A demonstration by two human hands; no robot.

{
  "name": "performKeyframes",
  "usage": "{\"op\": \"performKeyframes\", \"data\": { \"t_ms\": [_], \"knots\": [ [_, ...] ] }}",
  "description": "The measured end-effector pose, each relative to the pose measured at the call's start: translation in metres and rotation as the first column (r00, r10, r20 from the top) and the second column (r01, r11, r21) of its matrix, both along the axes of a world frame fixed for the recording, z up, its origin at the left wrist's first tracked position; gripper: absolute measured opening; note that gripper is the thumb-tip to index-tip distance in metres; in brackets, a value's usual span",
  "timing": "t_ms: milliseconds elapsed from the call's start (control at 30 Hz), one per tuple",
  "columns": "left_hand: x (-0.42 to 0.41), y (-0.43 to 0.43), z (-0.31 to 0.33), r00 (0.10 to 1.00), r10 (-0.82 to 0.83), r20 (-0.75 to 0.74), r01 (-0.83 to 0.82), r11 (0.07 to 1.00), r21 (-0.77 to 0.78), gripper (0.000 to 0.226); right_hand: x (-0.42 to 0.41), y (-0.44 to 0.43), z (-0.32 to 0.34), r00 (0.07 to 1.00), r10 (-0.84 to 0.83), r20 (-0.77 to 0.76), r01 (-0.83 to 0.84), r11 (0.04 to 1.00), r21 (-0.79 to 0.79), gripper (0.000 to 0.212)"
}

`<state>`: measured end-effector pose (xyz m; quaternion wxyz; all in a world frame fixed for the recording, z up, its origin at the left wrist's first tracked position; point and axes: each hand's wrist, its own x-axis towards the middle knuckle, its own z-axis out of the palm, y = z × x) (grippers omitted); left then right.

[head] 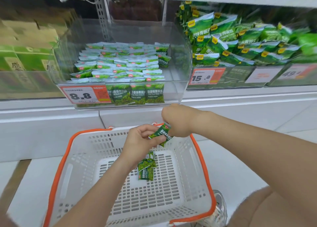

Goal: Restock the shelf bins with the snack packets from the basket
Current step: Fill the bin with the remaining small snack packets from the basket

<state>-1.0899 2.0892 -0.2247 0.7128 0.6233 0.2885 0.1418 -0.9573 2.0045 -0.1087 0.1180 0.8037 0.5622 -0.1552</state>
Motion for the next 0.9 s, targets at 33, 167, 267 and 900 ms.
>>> {"op": "performKeyframes", "data": {
  "t_ms": [33,167,267,900],
  "knots": [
    [-0.001,0.002,0.006,1.000,0.001,0.011,-0.001,0.999,0.044,0.028,-0.001,-0.001,0.004,1.000,-0.012,-0.002,0.012,1.000,0.010,0.033],
    [-0.001,0.004,0.043,0.994,0.023,0.106,-0.054,0.950,0.306,0.033,-0.006,-0.003,0.023,0.992,-0.071,-0.108,0.089,0.980,0.180,0.041],
    [0.002,0.012,0.073,0.976,0.053,0.213,-0.171,0.794,0.584,0.032,-0.011,-0.001,0.052,0.994,-0.106,-0.012,0.102,0.912,0.396,0.026],
    [0.037,0.098,0.163,0.960,0.213,-0.183,0.140,0.201,0.969,0.031,0.059,0.093,0.083,0.888,-0.343,0.306,0.195,0.884,0.425,0.034]
  ]
}}
